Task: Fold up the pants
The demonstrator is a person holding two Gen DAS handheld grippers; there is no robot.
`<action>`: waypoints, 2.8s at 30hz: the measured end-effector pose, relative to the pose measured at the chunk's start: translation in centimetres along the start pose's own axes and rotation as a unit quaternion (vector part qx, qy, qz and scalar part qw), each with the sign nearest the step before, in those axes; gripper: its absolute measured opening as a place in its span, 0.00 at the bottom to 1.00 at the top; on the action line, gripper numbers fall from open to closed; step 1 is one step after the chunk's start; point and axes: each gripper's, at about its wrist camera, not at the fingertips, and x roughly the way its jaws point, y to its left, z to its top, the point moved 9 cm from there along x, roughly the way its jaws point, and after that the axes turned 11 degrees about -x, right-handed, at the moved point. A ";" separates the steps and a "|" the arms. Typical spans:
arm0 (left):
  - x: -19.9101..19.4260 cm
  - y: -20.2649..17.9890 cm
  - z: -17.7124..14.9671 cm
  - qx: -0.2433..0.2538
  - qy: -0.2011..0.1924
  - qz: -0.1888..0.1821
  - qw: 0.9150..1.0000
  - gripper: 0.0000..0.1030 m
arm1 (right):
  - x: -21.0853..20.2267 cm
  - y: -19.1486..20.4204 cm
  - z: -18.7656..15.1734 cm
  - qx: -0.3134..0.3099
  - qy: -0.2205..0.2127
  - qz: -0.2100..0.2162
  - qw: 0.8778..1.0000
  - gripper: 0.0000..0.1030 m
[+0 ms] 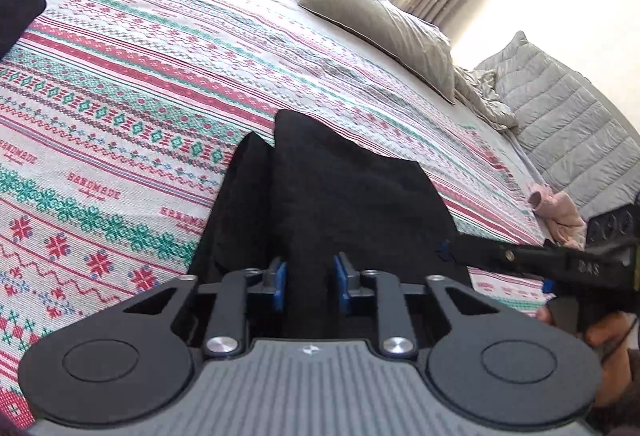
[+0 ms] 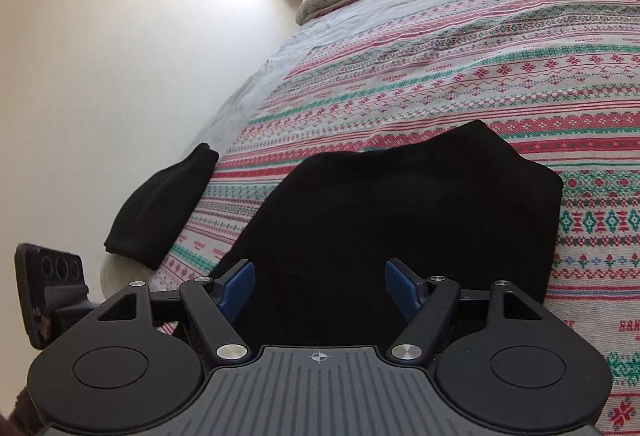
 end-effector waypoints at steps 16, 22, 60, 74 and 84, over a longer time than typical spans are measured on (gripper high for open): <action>-0.8 1.9 1.6 -0.036 -0.048 0.037 0.998 0.27 | -2.9 -3.1 -3.2 -0.028 0.018 -0.049 0.998 0.74; -1.0 1.1 2.1 0.030 -0.063 0.083 0.994 0.93 | -3.6 -4.0 -3.8 -0.035 0.027 -0.067 0.997 0.77; 10.5 -5.1 2.8 -0.122 0.094 -0.182 0.971 0.41 | -7.1 -14.6 -0.8 0.256 -0.088 0.025 0.962 0.11; 17.9 -14.3 4.7 -0.072 0.047 -0.210 0.974 0.42 | -13.0 -25.4 3.9 0.230 -0.205 -0.022 0.951 0.11; 19.0 -13.2 3.8 0.080 -0.032 -0.031 0.996 0.66 | -10.2 -29.9 1.5 0.241 -0.160 -0.135 0.948 0.36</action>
